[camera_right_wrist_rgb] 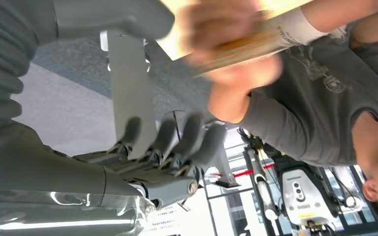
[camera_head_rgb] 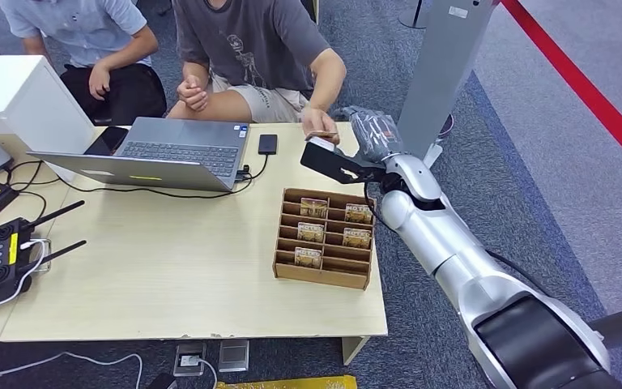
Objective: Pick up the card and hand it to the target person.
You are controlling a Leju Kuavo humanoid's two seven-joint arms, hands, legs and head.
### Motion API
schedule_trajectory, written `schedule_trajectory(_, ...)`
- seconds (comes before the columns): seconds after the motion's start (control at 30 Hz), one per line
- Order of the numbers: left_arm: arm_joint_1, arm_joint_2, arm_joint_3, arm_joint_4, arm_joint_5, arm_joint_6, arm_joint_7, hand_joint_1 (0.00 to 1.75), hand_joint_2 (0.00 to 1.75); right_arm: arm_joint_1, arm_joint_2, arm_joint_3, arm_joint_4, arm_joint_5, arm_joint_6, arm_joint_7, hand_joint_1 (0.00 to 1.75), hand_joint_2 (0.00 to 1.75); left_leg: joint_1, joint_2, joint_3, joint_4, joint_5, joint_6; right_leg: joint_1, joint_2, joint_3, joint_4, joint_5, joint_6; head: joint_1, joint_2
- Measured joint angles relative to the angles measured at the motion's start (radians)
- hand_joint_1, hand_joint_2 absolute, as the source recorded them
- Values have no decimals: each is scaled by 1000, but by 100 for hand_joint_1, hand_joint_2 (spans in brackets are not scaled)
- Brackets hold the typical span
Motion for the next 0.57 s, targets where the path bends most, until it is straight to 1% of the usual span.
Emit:
schedule_trajectory(0.2,0,0,0,0,7,6,1,0,175,-5,3,0,23,12,-11,0,0,175,0,0,0,0,0,0,0,0,0,0,0,0,0,0)
schedule_trajectory(0.33,3,0,0,0,19,12,1,0,175,0,2,-3,6,10,-12,9,0,175,0,0,0,0,0,0,0,0,0,0,0,0,0,0)
schedule_trajectory(0.43,11,0,0,0,29,14,-3,0,175,23,-9,-9,-46,2,1,37,0,175,0,0,1,0,0,0,0,0,0,0,0,0,0,0)
schedule_trajectory(0.57,28,0,0,0,49,21,-15,0,175,91,-45,-27,-190,-26,45,91,0,175,0,0,1,0,0,0,0,0,0,-1,0,0,0,0)
